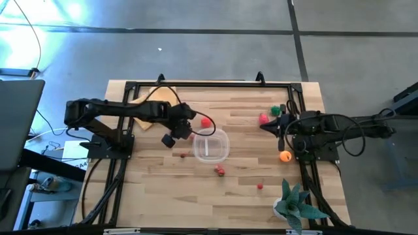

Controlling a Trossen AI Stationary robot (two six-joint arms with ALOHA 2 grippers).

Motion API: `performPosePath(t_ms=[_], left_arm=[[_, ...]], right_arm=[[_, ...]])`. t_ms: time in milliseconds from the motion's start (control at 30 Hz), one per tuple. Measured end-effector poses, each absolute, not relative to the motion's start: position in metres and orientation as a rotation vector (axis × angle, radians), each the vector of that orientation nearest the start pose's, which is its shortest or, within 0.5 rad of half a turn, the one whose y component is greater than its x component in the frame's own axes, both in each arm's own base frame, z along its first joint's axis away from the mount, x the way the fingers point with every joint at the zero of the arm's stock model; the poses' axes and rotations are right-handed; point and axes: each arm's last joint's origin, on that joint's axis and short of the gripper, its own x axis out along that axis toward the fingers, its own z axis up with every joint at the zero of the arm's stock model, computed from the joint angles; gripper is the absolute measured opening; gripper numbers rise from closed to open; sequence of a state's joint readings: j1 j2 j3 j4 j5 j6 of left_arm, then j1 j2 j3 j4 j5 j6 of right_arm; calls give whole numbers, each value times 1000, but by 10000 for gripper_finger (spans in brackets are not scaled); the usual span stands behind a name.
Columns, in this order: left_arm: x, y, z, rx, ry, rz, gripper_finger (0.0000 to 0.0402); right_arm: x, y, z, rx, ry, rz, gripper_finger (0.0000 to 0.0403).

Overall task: Pick and placing Produce into tupperware
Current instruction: Put the top peach into the transparent bin

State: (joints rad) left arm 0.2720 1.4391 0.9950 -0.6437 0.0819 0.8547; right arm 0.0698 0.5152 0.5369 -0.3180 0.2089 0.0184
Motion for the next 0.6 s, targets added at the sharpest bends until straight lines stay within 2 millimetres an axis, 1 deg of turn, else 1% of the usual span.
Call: performPosePath(t_ms=[100, 200, 367, 600], left_arm=[[262, 78, 215, 574, 1082, -259, 78], [258, 85, 208, 541, 1101, -231, 79], [254, 93, 207, 524, 1122, -209, 79], [252, 96, 207, 546, 1129, -217, 79]], right_arm=[[126, 3, 271, -17, 292, -141, 9], [126, 3, 271, -16, 292, -141, 9], [126, 3, 271, -17, 293, -141, 9], [126, 3, 271, -16, 293, -142, 9]])
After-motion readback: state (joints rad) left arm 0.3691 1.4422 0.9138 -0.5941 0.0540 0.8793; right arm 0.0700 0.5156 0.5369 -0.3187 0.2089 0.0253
